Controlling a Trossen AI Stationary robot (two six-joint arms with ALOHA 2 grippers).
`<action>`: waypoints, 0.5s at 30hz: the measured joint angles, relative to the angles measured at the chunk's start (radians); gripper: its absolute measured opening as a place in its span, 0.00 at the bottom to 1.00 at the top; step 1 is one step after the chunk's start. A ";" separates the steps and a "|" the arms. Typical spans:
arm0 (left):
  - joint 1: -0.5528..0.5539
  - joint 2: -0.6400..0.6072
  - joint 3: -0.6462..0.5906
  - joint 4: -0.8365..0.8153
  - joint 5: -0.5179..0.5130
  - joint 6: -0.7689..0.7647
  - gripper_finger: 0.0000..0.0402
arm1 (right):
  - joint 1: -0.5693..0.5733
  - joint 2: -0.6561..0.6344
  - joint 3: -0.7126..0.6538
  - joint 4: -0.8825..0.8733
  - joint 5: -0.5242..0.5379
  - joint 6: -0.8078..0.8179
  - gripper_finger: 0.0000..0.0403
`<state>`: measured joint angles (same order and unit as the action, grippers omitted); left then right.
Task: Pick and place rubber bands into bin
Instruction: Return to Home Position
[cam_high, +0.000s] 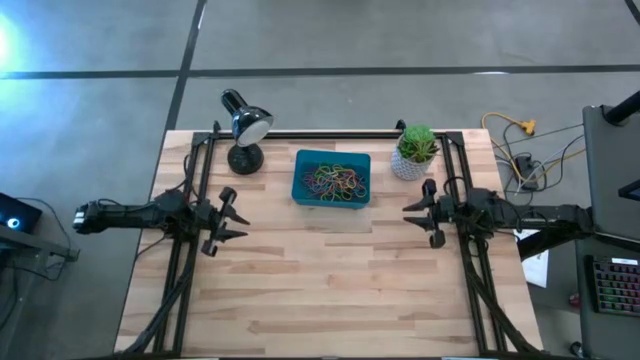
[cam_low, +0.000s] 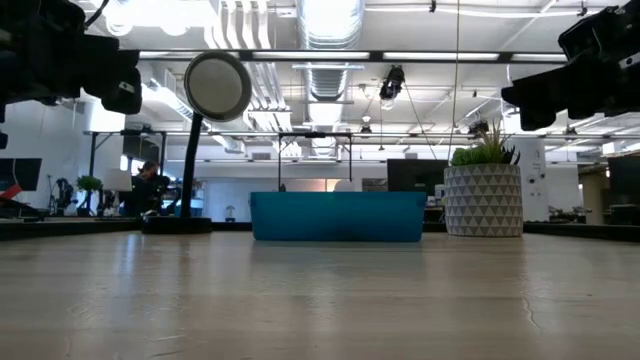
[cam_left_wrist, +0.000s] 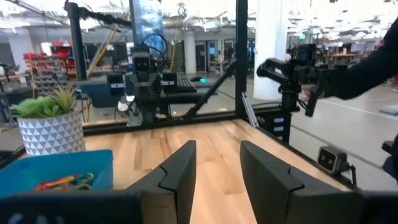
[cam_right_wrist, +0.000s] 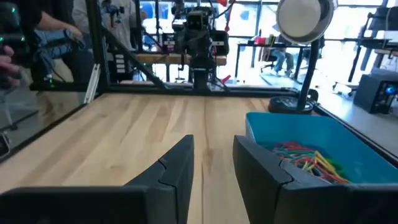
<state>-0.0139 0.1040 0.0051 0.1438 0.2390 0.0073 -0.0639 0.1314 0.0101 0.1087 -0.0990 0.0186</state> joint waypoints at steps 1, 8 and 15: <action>0.000 0.000 0.000 -0.010 0.004 0.002 0.27 | 0.000 0.000 0.000 -0.009 -0.007 -0.008 0.25; 0.000 -0.040 0.000 -0.034 0.022 0.015 0.27 | 0.001 -0.077 0.000 -0.038 -0.024 -0.068 0.23; 0.000 -0.075 0.000 -0.081 0.042 0.018 0.27 | 0.002 -0.130 0.000 -0.088 -0.006 -0.077 0.23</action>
<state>-0.0139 0.0293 0.0051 0.0632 0.2811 0.0256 -0.0624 0.0013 0.0105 0.0207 -0.1054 -0.0589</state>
